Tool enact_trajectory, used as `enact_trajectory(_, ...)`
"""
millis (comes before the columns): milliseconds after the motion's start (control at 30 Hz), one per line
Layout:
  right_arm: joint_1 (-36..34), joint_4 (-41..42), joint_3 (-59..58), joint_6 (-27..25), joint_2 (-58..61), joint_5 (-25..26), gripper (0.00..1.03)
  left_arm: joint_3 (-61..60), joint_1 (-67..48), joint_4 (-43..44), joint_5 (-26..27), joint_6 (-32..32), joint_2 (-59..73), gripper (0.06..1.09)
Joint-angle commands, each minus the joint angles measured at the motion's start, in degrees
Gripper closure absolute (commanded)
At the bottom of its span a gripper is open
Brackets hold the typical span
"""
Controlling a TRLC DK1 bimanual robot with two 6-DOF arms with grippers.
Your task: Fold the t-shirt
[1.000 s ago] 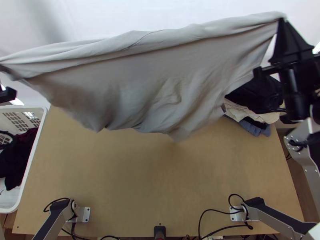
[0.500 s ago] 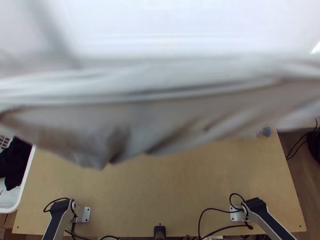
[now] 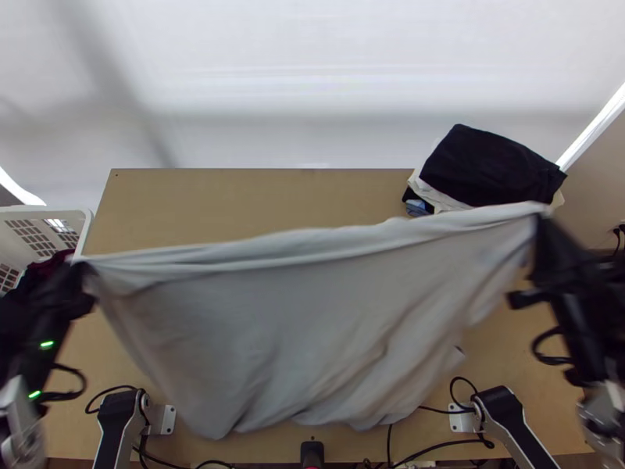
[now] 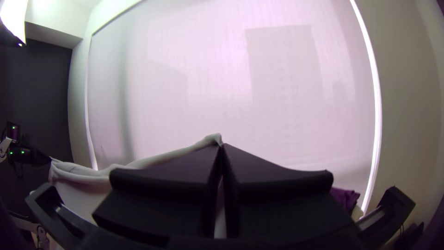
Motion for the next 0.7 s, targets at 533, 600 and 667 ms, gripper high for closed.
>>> enact_trajectory(533,0.9,26.6,-10.3,13.4,33.2,1.5,1.0,-9.6,-0.7,29.9,0.6,5.1,50.5,1.05)
enact_trajectory(600,0.8,27.4,-9.3,13.5,36.8,1.5,1.0,-6.2,-0.5,31.5,0.6,6.1,56.4,1.05)
enact_trajectory(667,0.6,27.9,-8.2,13.6,40.3,1.5,1.0,-3.0,-0.2,32.9,0.6,6.1,60.7,1.05)
